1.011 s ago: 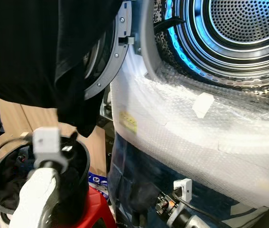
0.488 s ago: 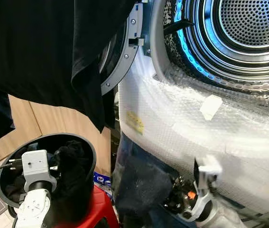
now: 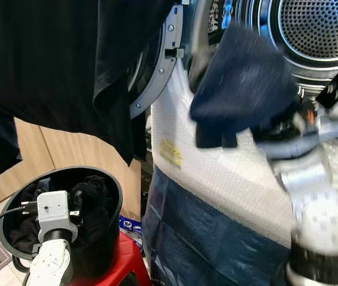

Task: Clothes washing

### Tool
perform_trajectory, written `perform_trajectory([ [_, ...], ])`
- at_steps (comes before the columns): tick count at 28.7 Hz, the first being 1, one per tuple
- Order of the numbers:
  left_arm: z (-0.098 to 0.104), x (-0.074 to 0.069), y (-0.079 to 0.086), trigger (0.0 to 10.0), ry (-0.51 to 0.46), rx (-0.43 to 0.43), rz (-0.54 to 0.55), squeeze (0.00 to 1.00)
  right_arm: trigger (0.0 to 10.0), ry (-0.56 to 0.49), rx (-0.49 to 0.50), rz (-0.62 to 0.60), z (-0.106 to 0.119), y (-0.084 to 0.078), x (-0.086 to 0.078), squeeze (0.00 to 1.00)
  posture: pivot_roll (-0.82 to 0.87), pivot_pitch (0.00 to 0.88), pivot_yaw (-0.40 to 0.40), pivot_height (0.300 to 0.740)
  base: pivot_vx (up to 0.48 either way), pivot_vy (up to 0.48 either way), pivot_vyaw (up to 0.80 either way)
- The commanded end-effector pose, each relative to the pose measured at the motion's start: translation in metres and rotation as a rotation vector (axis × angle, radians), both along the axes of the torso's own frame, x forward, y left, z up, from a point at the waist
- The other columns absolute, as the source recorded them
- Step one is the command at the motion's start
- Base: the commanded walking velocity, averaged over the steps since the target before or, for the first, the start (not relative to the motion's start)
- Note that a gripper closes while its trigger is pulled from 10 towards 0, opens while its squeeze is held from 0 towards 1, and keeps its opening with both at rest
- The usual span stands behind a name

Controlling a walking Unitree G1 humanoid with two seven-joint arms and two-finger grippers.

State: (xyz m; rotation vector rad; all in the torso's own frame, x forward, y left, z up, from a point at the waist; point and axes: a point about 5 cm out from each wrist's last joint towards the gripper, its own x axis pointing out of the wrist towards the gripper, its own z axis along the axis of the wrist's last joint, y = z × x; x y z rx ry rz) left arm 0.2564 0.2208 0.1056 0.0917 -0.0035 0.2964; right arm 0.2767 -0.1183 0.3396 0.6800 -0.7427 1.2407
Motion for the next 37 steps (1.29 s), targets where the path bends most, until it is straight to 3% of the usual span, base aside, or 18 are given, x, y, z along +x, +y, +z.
perform_trajectory([
  [1, 0.0, -0.001, 0.001, 10.0, 0.0, 0.021, 0.005, 0.0, 0.0, -0.031, 0.037, -0.065, 0.016, -0.009, 0.009, 0.0, 0.08, 0.0, -0.025, 0.74, 0.0, 0.0, 0.0],
  [2, -0.001, -0.002, 0.001, 10.0, 0.006, 0.028, 0.002, 0.0, 0.0, -0.045, 0.048, -0.113, 0.026, -0.012, 0.016, 0.0, 0.08, 0.0, -0.025, 0.74, 0.0, 0.0, 0.0],
  [5, -0.001, -0.002, 0.001, 10.0, 0.006, 0.028, 0.002, 0.0, 0.0, -0.045, 0.048, -0.113, 0.026, -0.012, 0.016, 0.0, 0.08, 0.0, -0.025, 0.74, 0.0, 0.0, 0.0],
  [8, -0.002, -0.001, 0.0, 10.0, 0.004, 0.028, -0.004, 0.0, 0.0, -0.015, 0.062, -0.326, 0.05, -0.025, 0.045, 0.0, 0.07, 0.0, -0.019, 0.74, 0.0, 0.0, 0.0],
  [11, -0.002, 0.0, 0.0, 10.0, 0.003, 0.028, -0.005, 0.0, 0.0, -0.001, 0.059, -0.379, 0.055, -0.027, 0.052, 0.0, 0.07, 0.0, -0.019, 0.74, 0.0, 0.0, 0.0],
  [12, -0.002, 0.0, 0.0, 10.0, 0.001, 0.028, -0.007, 0.0, 0.0, 0.054, 0.048, -0.466, 0.06, -0.031, 0.063, 0.0, 0.07, 0.0, -0.019, 0.74, 0.0, 0.0, 0.0],
  [15, -0.002, 0.001, -0.001, 10.0, -0.001, 0.026, -0.009, 0.0, 0.0, 0.097, 0.034, -0.541, 0.063, -0.034, 0.073, 0.0, 0.07, 0.0, -0.019, 0.74, 0.0, 0.0, 0.0],
  [16, -0.003, 0.002, -0.001, 10.0, -0.006, 0.026, -0.011, 0.0, 0.0, 0.161, 0.028, -0.629, 0.068, -0.038, 0.088, 0.0, 0.06, 0.0, -0.019, 0.74, 0.0, 0.0, 0.0],
  [19, -0.003, 0.002, -0.002, 10.0, -0.009, 0.024, -0.012, 0.0, 0.0, 0.234, 0.022, -0.723, 0.073, -0.043, 0.1, 0.0, 0.06, 0.0, -0.019, 0.74, 0.0, 0.0, 0.0],
  [22, -0.003, 0.005, -0.006, 10.0, -0.013, 0.015, -0.022, 0.0, 0.0, 0.476, -0.043, -1.034, 0.079, -0.062, 0.126, 0.0, 0.06, 0.0, -0.015, 0.74, 0.0, 0.0, 0.0],
  [24, -0.003, 0.007, -0.008, 10.0, -0.019, 0.001, -0.023, 0.0, 0.0, 0.666, -0.044, -1.217, 0.078, -0.083, 0.131, 0.0, 0.05, 0.0, -0.016, 0.74, 0.0, 0.0, 0.0],
  [25, -0.002, 0.007, -0.008, 10.0, -0.022, -0.001, -0.023, 0.0, 4.9, 0.695, -0.032, -1.235, 0.079, -0.086, 0.131, 0.0, 0.05, 0.0, -0.02, 0.74, 0.0, 0.0, 0.0],
  [26, -0.002, 0.007, -0.008, 10.0, -0.024, -0.002, -0.023, 0.0, 4.9, 0.709, -0.031, -1.254, 0.08, -0.089, 0.131, 0.0, 0.05, 0.0, -0.02, 0.74, 0.0, 0.0, 0.0],
  [27, -0.001, 0.007, -0.009, 10.0, -0.026, -0.004, -0.023, 0.0, 10.0, 0.709, -0.087, -1.308, 0.081, -0.09, 0.131, 0.0, 0.05, 0.0, -0.026, 0.74, 0.0, 0.0, 0.0],
  [31, -0.002, 0.008, -0.009, 10.0, -0.026, -0.017, -0.022, 0.0, 10.0, 0.735, -0.13, -1.352, 0.077, -0.091, 0.132, 0.0, 0.05, 0.0, -0.029, 0.74, 0.0, 0.0, 0.0],
  [32, -0.003, 0.008, -0.01, 10.0, -0.026, -0.027, -0.022, 0.0, 10.0, 0.74, -0.146, -1.354, 0.074, -0.09, 0.134, 0.17, 0.05, 0.0, -0.029, 0.74, 0.0, 0.0, 0.0],
  [33, -0.003, 0.008, -0.011, 10.0, -0.027, -0.044, -0.019, 0.0, 10.0, 0.744, -0.18, -1.352, 0.07, -0.087, 0.135, 1.0, 0.06, 0.0, -0.032, 0.74, 0.0, 0.0, 0.0],
  [37, -0.002, 0.009, -0.009, 10.0, -0.035, -0.057, -0.012, 0.0, 10.0, 0.774, -0.327, -1.345, 0.049, -0.073, 0.143, 1.0, 0.06, 0.0, -0.036, 0.74, 0.0, 0.0, 0.0],
])
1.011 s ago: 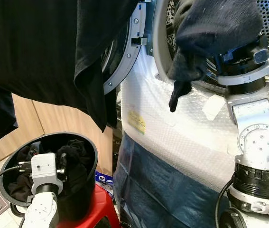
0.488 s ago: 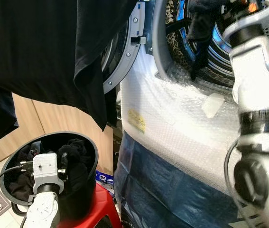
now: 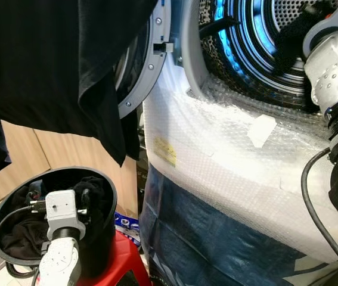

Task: Clothes washing

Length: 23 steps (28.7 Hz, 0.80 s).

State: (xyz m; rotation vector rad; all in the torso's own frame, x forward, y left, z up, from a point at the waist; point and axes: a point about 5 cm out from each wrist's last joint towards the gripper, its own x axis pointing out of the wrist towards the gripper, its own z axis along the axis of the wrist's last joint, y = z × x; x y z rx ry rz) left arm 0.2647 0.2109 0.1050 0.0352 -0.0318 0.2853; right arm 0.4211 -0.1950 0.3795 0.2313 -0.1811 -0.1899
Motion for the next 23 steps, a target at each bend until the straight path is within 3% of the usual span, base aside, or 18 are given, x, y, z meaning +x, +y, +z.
perform_trajectory([
  [1, -0.002, 0.0, 0.001, 10.0, 0.003, -0.004, 0.0, 0.0, 10.0, 0.001, -0.013, 0.001, 0.008, 0.003, -0.001, 1.0, 0.06, 0.0, -0.036, 0.74, 0.0, 0.0, 0.0],
  [3, -0.002, 0.0, 0.002, 10.0, 0.006, -0.005, 0.004, 0.0, 10.0, -0.001, 0.042, -0.011, 0.01, 0.001, -0.002, 1.0, 0.07, 0.0, -0.038, 0.74, 0.0, 0.0, 0.0],
  [5, -0.001, -0.001, 0.003, 10.0, 0.0, -0.019, 0.011, 0.0, 10.0, -0.141, 0.169, -0.06, 0.036, -0.01, -0.01, 1.0, 0.07, 0.0, -0.044, 0.74, 0.0, 0.0, 0.0],
  [6, 0.0, 0.0, 0.003, 10.0, -0.004, -0.023, 0.015, 0.0, 10.0, -0.221, 0.162, -0.103, 0.052, -0.018, -0.017, 1.0, 0.08, 0.0, -0.048, 0.74, 0.0, 0.0, 0.0],
  [10, 0.001, 0.0, 0.003, 10.0, -0.011, -0.029, 0.017, 0.0, 10.0, -0.268, 0.186, -0.135, 0.063, -0.027, -0.023, 1.0, 0.07, 0.0, -0.047, 0.74, 0.0, 0.0, 0.0],
  [16, 0.001, 0.001, 0.0, 10.0, -0.011, -0.029, 0.007, 0.0, 10.0, -0.109, -0.042, -0.14, 0.039, -0.017, -0.012, 1.0, 0.07, 0.0, -0.045, 0.74, 0.0, 0.0, 0.0],
  [18, -0.003, 0.0, -0.002, 10.0, 0.004, -0.032, -0.007, 0.0, 10.0, -0.012, -0.13, -0.047, 0.017, -0.004, -0.004, 1.0, 0.06, 0.0, -0.038, 0.74, 0.0, 0.0, 0.0],
  [22, -0.003, 0.0, -0.004, 10.0, 0.008, -0.027, -0.021, 0.0, 10.0, -0.013, -0.077, -0.049, 0.017, -0.004, -0.004, 1.0, 0.06, 0.0, -0.038, 0.74, 0.0, 0.0, 0.0],
  [23, -0.002, 0.0, -0.004, 10.0, 0.005, -0.027, -0.019, 0.0, 10.0, -0.124, 0.007, -0.076, 0.039, -0.008, -0.01, 1.0, 0.06, 0.0, -0.034, 0.74, 0.0, 0.0, 0.0],
])
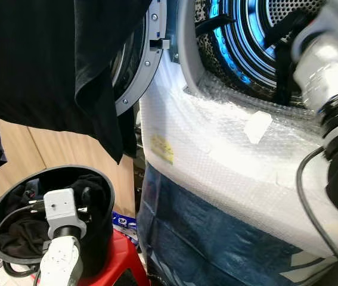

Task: Clothes washing

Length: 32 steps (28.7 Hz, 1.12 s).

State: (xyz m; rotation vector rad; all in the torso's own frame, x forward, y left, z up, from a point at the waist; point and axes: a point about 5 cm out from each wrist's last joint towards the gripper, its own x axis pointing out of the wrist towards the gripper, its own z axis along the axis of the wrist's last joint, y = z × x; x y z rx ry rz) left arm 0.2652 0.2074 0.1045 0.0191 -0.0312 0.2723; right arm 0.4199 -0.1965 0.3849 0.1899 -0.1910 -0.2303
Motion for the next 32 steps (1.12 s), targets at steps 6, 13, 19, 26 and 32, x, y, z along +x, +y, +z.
perform_trajectory([
  [6, 0.0, 0.0, 0.001, 10.0, -0.005, -0.015, 0.006, 0.0, 10.0, -0.369, 0.134, -0.132, 0.079, -0.026, -0.031, 1.0, 0.06, 0.0, -0.036, 0.74, 0.0, 0.0, 0.0],
  [13, -0.002, 0.001, -0.002, 10.0, 0.007, -0.019, -0.008, 0.0, 10.0, 0.038, 0.018, 0.035, -0.003, 0.002, 0.001, 1.0, 0.05, 0.0, -0.032, 0.74, 0.0, 0.0, 0.0],
  [19, -0.001, 0.003, -0.003, 10.0, 0.005, -0.018, -0.02, 0.0, 10.0, -0.207, 0.072, 0.016, 0.042, 0.001, -0.011, 1.0, 0.05, 0.0, -0.027, 0.74, 0.0, 0.0, 0.0],
  [26, 0.002, 0.004, -0.003, 10.0, -0.009, -0.023, -0.009, 0.0, 10.0, -0.385, 0.182, -0.113, 0.07, -0.026, -0.028, 1.0, 0.05, 0.0, -0.033, 0.74, 0.0, 0.0, 0.0],
  [32, 0.001, 0.006, -0.006, 10.0, -0.002, -0.023, -0.026, 0.0, 10.0, -0.027, -0.039, 0.021, 0.004, 0.001, 0.0, 1.0, 0.03, 0.0, -0.025, 0.74, 0.0, 0.0, 0.0],
])
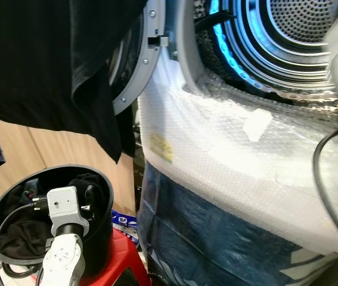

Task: Clothes washing

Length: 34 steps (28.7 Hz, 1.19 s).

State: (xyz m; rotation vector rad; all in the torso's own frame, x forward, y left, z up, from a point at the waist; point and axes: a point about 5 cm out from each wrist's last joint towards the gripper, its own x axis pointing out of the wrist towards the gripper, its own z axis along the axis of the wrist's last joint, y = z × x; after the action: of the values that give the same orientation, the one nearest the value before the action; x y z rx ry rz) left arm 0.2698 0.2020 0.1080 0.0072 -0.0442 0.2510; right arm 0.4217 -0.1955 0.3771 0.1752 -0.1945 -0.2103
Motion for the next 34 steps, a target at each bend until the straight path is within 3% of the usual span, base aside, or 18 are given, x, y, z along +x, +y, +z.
perform_trajectory([
  [1, -0.002, 0.002, 0.0, 10.0, 0.011, -0.013, -0.005, 0.0, 10.0, -0.071, 0.021, 0.014, 0.017, 0.0, -0.003, 1.0, 0.03, 0.0, -0.023, 0.74, 0.0, 0.0, 0.0],
  [2, -0.002, 0.002, 0.0, 10.0, 0.01, -0.014, -0.004, 0.0, 10.0, -0.103, 0.053, 0.021, 0.021, 0.0, -0.004, 1.0, 0.03, 0.0, -0.023, 0.74, 0.0, 0.0, 0.0],
  [3, -0.001, 0.002, 0.0, 10.0, 0.005, -0.015, -0.001, 0.0, 10.0, -0.19, 0.105, 0.039, 0.032, -0.002, -0.008, 0.0, 0.04, 0.0, -0.024, 0.74, 0.0, 0.0, 0.0],
  [5, 0.0, 0.001, 0.0, 10.0, -0.006, -0.016, 0.009, 0.0, 10.0, -0.304, 0.142, 0.141, 0.046, 0.003, -0.012, 0.0, 0.04, 0.0, -0.028, 0.74, 0.0, 0.0, 0.0],
  [9, 0.003, 0.001, 0.0, 10.0, -0.02, 0.009, 0.01, 0.0, 10.0, -0.428, 0.146, 0.249, 0.058, 0.009, -0.017, 0.0, 0.04, 0.0, -0.029, 0.74, 0.0, 0.0, 0.0],
  [10, 0.004, 0.0, 0.0, 10.0, -0.03, 0.019, 0.013, 0.0, 10.0, -0.504, 0.164, 0.341, 0.062, 0.012, -0.02, 0.0, 0.04, 0.0, -0.028, 0.74, 0.0, 0.0, 0.0],
  [12, 0.004, 0.0, 0.0, 10.0, -0.033, 0.016, 0.015, 0.0, 10.0, -0.533, 0.17, 0.385, 0.063, 0.013, -0.022, 0.0, 0.04, 0.0, -0.028, 0.74, 0.0, 0.0, 0.0],
  [13, 0.004, 0.0, 0.0, 10.0, -0.034, 0.012, 0.018, 0.0, 10.0, -0.581, 0.158, 0.497, 0.062, 0.018, -0.024, 0.0, 0.04, 0.0, -0.03, 0.74, 0.0, 0.0, 0.0],
  [16, 0.003, -0.001, -0.001, 10.0, -0.032, 0.015, 0.02, 0.0, 10.0, -0.625, 0.136, 0.598, 0.058, 0.021, -0.026, 0.0, 0.04, 0.0, -0.034, 0.74, 0.0, 0.0, 0.0],
  [19, 0.005, -0.003, 0.001, 10.0, -0.046, 0.036, 0.038, 0.0, 10.0, -0.715, 0.214, 0.744, 0.046, 0.01, -0.031, 0.0, 0.04, 0.0, -0.041, 0.74, 0.0, 0.0, 0.0],
  [23, 0.008, -0.005, 0.004, 10.0, -0.069, 0.043, 0.064, 0.0, 10.0, -0.805, 0.249, 0.919, 0.039, 0.004, -0.044, 0.0, 0.02, 0.0, -0.041, 0.74, 0.0, 0.0, 0.0],
  [24, 0.011, -0.005, 0.006, 10.0, -0.094, 0.059, 0.077, 0.0, 10.0, -0.842, 0.226, 1.025, 0.034, 0.011, -0.056, 0.0, 0.02, 0.0, -0.043, 0.74, 0.0, 0.0, 0.0],
  [26, 0.016, -0.005, 0.008, 10.0, -0.12, 0.067, 0.099, 0.0, 10.0, -0.842, 0.158, 1.186, 0.022, 0.025, -0.074, 0.0, 0.01, 0.0, -0.044, 0.74, 0.0, 0.0, 0.0],
  [28, 0.017, -0.004, 0.009, 10.0, -0.126, 0.062, 0.106, 0.0, 10.0, -0.844, 0.146, 1.243, 0.017, 0.03, -0.082, 0.0, 0.01, 0.0, -0.044, 0.74, 0.0, 0.0, 0.0],
  [30, 0.019, -0.004, 0.01, 10.0, -0.137, 0.058, 0.113, 0.0, 10.0, -0.829, 0.146, 1.405, 0.0, 0.045, -0.105, 0.0, 0.01, 0.0, -0.046, 0.74, 0.0, 0.0, 0.0],
  [31, 0.019, -0.004, 0.01, 10.0, -0.137, 0.058, 0.113, 0.0, 10.0, -0.829, 0.146, 1.405, 0.0, 0.045, -0.105, 0.0, 0.01, 0.0, -0.046, 0.74, 0.0, 0.0, 0.0],
  [32, 0.02, -0.004, 0.011, 10.0, -0.143, 0.068, 0.119, 0.0, 10.0, -0.76, 0.185, 1.546, -0.019, 0.06, -0.123, 0.0, 0.01, 0.0, -0.046, 0.74, 0.0, 0.0, 0.0],
  [34, 0.021, -0.004, 0.012, 10.0, -0.144, 0.07, 0.121, 0.0, 10.0, -0.736, 0.198, 1.582, -0.024, 0.064, -0.128, 0.0, 0.01, 0.0, -0.046, 0.74, 0.0, 0.0, 0.0],
])
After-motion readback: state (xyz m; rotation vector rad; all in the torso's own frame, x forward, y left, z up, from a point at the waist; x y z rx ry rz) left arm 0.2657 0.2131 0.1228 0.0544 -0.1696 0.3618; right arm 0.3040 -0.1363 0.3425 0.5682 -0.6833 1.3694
